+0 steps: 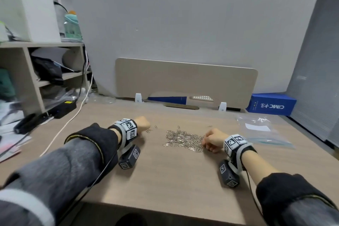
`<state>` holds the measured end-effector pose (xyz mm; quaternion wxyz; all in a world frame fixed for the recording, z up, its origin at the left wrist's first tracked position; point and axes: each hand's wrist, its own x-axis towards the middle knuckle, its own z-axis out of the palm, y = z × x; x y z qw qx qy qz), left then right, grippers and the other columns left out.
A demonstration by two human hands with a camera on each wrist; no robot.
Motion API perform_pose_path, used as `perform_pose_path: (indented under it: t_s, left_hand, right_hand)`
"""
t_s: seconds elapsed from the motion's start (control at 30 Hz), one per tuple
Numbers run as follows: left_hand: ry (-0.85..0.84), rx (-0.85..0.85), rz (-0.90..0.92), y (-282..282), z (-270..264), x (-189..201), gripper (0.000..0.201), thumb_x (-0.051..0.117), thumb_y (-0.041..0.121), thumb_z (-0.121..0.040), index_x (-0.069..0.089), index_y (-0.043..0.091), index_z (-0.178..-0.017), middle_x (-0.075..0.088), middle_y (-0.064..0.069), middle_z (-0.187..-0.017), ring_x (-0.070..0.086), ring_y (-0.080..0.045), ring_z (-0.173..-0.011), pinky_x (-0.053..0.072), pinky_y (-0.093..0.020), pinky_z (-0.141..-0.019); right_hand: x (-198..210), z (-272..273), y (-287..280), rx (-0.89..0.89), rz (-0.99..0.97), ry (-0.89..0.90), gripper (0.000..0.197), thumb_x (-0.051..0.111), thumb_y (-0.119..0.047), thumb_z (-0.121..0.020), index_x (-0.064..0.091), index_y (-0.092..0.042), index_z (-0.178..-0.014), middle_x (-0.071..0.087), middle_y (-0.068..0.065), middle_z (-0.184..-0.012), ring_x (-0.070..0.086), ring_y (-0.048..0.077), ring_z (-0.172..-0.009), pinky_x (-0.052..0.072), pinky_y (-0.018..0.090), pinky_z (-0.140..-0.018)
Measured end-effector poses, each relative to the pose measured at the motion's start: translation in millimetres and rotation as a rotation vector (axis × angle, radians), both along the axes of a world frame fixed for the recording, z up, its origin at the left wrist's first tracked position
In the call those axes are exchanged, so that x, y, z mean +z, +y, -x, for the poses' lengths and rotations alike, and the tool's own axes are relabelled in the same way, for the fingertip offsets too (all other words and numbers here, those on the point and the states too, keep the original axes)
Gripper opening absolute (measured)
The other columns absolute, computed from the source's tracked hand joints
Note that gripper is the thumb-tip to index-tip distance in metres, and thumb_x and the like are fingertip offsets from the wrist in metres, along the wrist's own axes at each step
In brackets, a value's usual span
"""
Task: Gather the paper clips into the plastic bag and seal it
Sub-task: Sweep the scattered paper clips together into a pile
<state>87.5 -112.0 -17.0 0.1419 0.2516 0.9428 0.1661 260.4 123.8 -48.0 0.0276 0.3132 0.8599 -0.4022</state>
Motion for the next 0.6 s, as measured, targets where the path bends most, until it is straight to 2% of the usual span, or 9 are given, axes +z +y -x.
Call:
perform_pose_path:
  t_s: [0.07,0.13,0.2,0.3,0.37,0.43,0.5,0.57,0.6]
  left_hand:
    - [-0.089,0.0,0.081,3.6,-5.5,-11.1,0.032,0.043,0.005,-0.093,0.046,0.008,-0.061,0.048,-0.009,-0.065,0.048,-0.026,-0.073,0.036,-0.027,-0.059]
    - [-0.131,-0.048,0.121,8.2,-11.4,-15.9,0.033,0.044,0.007,-0.09,0.043,0.011,-0.058,0.046,-0.006,-0.06,0.042,-0.021,-0.057,0.03,-0.024,-0.054]
    - [-0.15,-0.091,0.129,16.3,-14.5,-19.3,0.029,0.045,0.009,-0.087,0.044,0.012,-0.058,0.047,-0.005,-0.062,0.038,-0.018,-0.054,0.029,-0.025,-0.054]
    - [-0.157,-0.188,0.189,26.8,-25.6,-17.7,0.021,0.048,0.01,-0.085,0.047,0.014,-0.064,0.047,-0.005,-0.069,0.038,-0.018,-0.059,0.028,-0.025,-0.055]
    - [-0.173,-0.256,0.168,32.8,-30.9,-19.1,0.002,0.05,0.01,-0.079,0.052,0.011,-0.079,0.05,-0.01,-0.084,0.043,-0.022,-0.074,0.03,-0.027,-0.059]
    - [-0.206,-0.294,0.055,37.4,-25.6,-28.7,0.03,0.051,0.008,-0.069,0.056,0.007,-0.098,0.051,-0.015,-0.099,0.046,-0.026,-0.089,0.033,-0.029,-0.068]
    - [-0.259,-0.246,-0.096,36.9,-18.1,-31.4,0.046,0.048,-0.001,-0.072,0.056,0.002,-0.117,0.051,-0.02,-0.12,0.05,-0.028,-0.102,0.037,-0.03,-0.077]
    - [-0.231,-0.154,-0.202,32.9,-9.9,-26.2,0.056,0.042,-0.009,-0.081,0.045,0.001,-0.136,0.043,-0.025,-0.142,0.054,-0.028,-0.109,0.045,-0.032,-0.085]
    - [-0.184,-0.112,-0.225,29.7,-5.3,-22.5,0.06,0.039,-0.01,-0.086,0.035,-0.001,-0.145,0.036,-0.024,-0.15,0.05,-0.031,-0.122,0.043,-0.034,-0.097]
  right_hand:
    - [-2.9,3.8,-5.2,-0.017,-0.013,-0.005,0.02,0.053,-0.001,-0.088,0.062,-0.008,-0.071,0.055,0.006,-0.056,0.048,0.014,-0.044,0.04,0.017,-0.038]
    - [-1.4,6.7,-8.6,-0.016,-0.015,-0.02,0.017,0.054,-0.001,-0.088,0.063,-0.006,-0.074,0.055,0.006,-0.057,0.047,0.014,-0.045,0.041,0.017,-0.038]
    - [-0.6,9.3,-10.9,-0.015,-0.008,-0.038,0.016,0.056,-0.002,-0.088,0.064,-0.006,-0.074,0.055,0.006,-0.057,0.048,0.015,-0.045,0.043,0.018,-0.04]
    - [-0.2,11.2,-16.0,-0.008,-0.018,-0.047,0.019,0.056,-0.003,-0.088,0.065,-0.008,-0.072,0.055,0.004,-0.057,0.048,0.014,-0.047,0.042,0.018,-0.041]
    - [0.5,10.8,-19.8,0.007,-0.02,-0.041,0.016,0.054,-0.004,-0.088,0.065,-0.008,-0.078,0.055,0.004,-0.06,0.049,0.013,-0.049,0.043,0.018,-0.042]
    - [1.6,10.1,-22.3,0.025,-0.016,-0.029,0.013,0.054,-0.003,-0.087,0.065,-0.006,-0.082,0.056,0.004,-0.062,0.05,0.013,-0.051,0.044,0.019,-0.043]
    - [2.1,9.8,-21.9,0.034,-0.003,-0.021,0.014,0.053,-0.002,-0.086,0.065,-0.006,-0.082,0.056,0.005,-0.062,0.05,0.013,-0.051,0.045,0.02,-0.044]
    - [1.5,9.4,-19.4,0.039,0.011,-0.021,0.016,0.053,-0.002,-0.085,0.066,-0.008,-0.078,0.056,0.004,-0.062,0.051,0.013,-0.051,0.046,0.021,-0.045]
    - [1.2,9.2,-17.9,0.04,0.017,-0.022,0.017,0.053,-0.002,-0.084,0.066,-0.009,-0.077,0.056,0.004,-0.062,0.051,0.013,-0.052,0.046,0.021,-0.045]
